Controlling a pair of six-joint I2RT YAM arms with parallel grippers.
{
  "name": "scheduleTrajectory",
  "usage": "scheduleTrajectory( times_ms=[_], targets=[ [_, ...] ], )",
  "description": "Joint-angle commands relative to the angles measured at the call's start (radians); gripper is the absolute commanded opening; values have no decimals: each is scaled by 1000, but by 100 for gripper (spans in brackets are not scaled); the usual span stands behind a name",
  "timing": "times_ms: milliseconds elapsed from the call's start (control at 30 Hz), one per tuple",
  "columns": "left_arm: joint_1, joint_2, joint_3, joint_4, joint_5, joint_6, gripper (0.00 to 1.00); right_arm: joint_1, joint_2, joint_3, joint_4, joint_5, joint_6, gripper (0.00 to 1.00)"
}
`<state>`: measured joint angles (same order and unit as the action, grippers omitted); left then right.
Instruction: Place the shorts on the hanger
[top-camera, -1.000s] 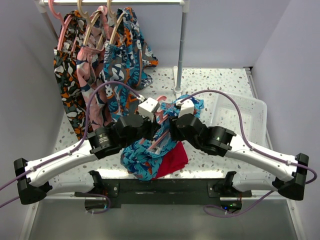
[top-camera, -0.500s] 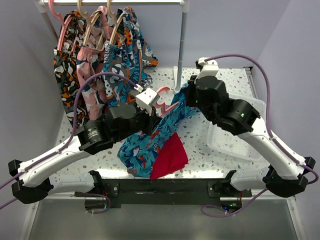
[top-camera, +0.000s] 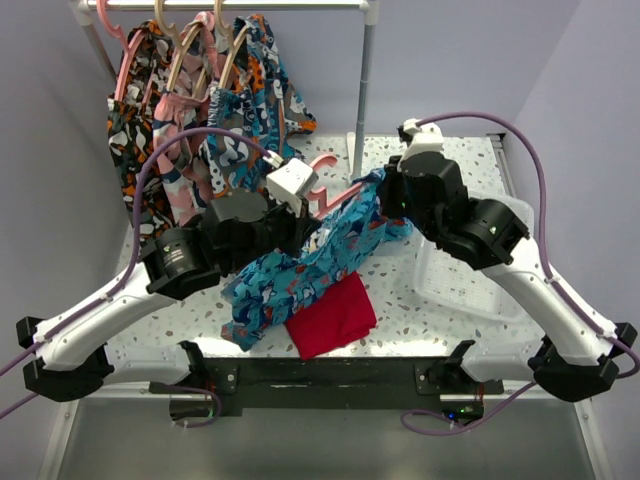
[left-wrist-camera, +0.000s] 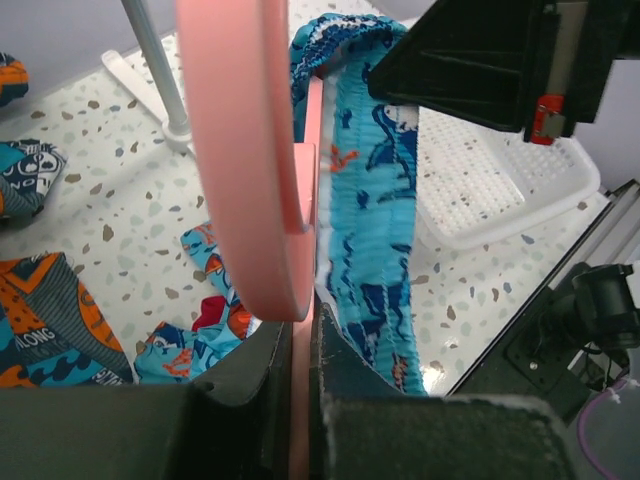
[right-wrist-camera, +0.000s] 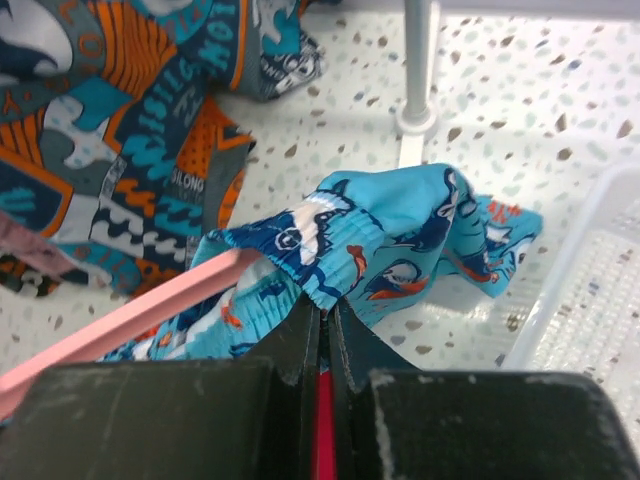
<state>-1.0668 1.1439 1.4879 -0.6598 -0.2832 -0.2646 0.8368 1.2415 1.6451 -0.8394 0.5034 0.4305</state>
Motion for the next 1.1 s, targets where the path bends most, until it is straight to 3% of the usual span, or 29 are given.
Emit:
scheduleTrajectory(
  times_ms=[0,133,233,267,400,600,1067],
  targets=[
    [5,13,-24,75,-43,33,0,13,-63,-70,65,-135,34,0],
    [7,17,-43,118,-24,45,0,19,-74,-110,89,-138,34,0],
    [7,20,-55,129,-4,53,0,18,-60,-82,69,-120,22,14],
    [7,19,-61,132,-7,54,0,18,-66,-70,77,-124,19,25],
    [13,2,-122,178,7,54,0,18,-119,-90,167,-256,13,43],
    [34,17,-137,196,70,39,0,36,-131,-145,333,-384,27,46],
    [111,51,-72,177,226,-13,0,77,-157,-301,516,-345,-96,52]
  ],
)
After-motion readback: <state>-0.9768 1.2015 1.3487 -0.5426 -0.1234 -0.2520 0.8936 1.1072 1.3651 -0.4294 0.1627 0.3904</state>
